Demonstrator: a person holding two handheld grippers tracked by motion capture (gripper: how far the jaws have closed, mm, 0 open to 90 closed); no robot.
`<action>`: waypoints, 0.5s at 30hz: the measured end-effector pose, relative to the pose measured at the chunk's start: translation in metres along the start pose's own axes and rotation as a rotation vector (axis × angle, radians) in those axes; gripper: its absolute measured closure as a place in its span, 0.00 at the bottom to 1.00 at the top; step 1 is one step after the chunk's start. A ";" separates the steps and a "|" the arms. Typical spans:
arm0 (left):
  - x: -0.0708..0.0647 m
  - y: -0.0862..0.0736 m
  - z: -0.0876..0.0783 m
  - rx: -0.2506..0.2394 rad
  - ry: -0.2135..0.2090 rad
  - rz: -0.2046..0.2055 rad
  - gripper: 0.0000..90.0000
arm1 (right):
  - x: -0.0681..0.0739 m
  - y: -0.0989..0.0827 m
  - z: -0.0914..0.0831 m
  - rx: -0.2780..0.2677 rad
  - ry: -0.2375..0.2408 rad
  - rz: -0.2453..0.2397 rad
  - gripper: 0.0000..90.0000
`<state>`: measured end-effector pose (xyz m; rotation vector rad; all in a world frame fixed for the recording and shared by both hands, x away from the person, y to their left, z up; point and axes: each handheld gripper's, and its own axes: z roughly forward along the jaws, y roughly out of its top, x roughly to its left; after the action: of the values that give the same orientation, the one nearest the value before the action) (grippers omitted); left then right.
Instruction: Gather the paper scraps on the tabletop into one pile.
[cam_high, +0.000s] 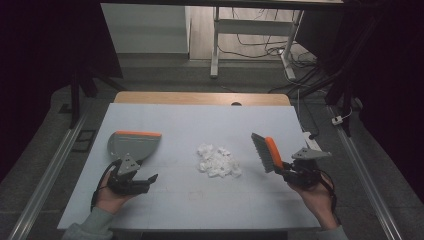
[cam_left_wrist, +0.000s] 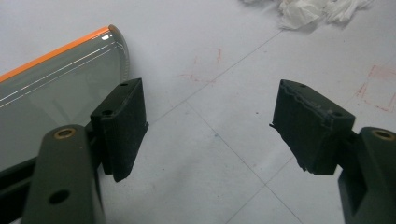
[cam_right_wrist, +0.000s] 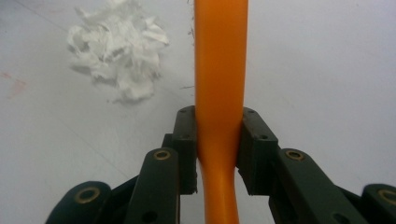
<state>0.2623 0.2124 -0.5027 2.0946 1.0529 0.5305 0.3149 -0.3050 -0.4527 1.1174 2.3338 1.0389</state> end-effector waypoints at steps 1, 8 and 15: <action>0.000 0.000 0.000 0.001 0.000 0.000 0.30 | -0.001 -0.004 -0.001 -0.005 0.001 -0.001 0.79; 0.000 -0.002 -0.001 0.001 -0.002 -0.003 0.30 | -0.007 -0.018 -0.006 -0.022 0.000 0.012 0.79; 0.000 -0.003 -0.003 -0.007 0.000 -0.007 0.30 | -0.008 -0.021 -0.002 -0.030 0.009 0.000 0.79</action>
<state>0.2590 0.2147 -0.5027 2.0843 1.0564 0.5297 0.3081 -0.3208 -0.4667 1.1037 2.3172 1.0770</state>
